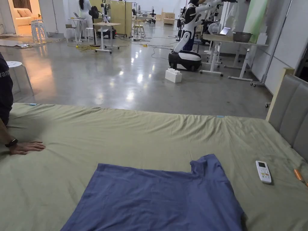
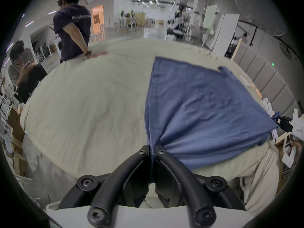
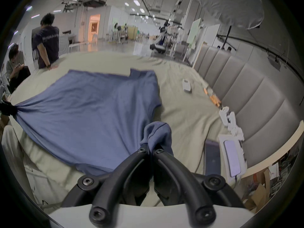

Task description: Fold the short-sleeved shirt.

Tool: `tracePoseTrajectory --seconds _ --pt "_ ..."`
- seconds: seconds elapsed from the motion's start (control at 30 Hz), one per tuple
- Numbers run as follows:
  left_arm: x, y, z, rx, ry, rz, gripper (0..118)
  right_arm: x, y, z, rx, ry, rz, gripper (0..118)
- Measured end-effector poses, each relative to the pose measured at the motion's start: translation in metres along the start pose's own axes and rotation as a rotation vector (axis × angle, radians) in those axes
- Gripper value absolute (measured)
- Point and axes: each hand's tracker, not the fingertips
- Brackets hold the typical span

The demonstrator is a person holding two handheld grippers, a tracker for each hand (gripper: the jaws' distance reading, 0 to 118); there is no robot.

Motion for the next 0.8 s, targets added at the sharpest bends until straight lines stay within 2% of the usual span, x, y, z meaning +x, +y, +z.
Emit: tracePoseTrajectory --seconds 0.1,0.17,0.3,0.4,0.47,0.5,0.53,0.57,0.6,0.63,0.8 --pt "0.006 0.001 -0.025 -0.092 0.016 -0.048 6 -0.005 -0.011 -0.023 -0.127 0.012 0.027 3" --pt "0.006 0.002 -0.041 -0.146 0.021 -0.057 6 -0.008 -0.014 -0.033 -0.144 0.012 0.014 3" --pt "0.007 -0.002 -0.064 -0.214 0.02 -0.034 6 -0.014 -0.018 -0.053 -0.231 0.015 0.04 4" --pt "0.006 -0.002 -0.066 -0.219 0.014 -0.002 6 -0.019 -0.019 -0.058 -0.254 0.026 0.03 6" --pt "0.004 0.001 -0.063 -0.219 0.007 0.005 8 -0.02 -0.017 -0.055 -0.255 0.021 0.029 20" --pt "0.004 0.002 -0.06 -0.218 0.006 0.002 13 -0.021 -0.013 -0.05 -0.25 0.007 0.027 37" --pt "0.005 0.004 -0.056 -0.205 0.012 -0.002 27 -0.022 -0.01 -0.046 -0.24 -0.01 0.027 62" --pt "0.007 0.006 -0.05 -0.179 0.026 -0.007 44 -0.022 -0.005 -0.04 -0.215 -0.021 0.02 81" --pt "0.01 0.01 -0.044 -0.128 0.046 -0.01 61 -0.021 0.001 -0.034 -0.175 -0.022 0.003 95" --pt "0.013 0.014 -0.039 -0.087 0.049 -0.011 68 -0.019 0.009 -0.03 -0.136 -0.021 -0.02 101" --pt "0.037 0.047 -0.004 0.198 -0.004 0.008 68 -0.023 0.054 -0.005 0.139 0.023 -0.108 101"
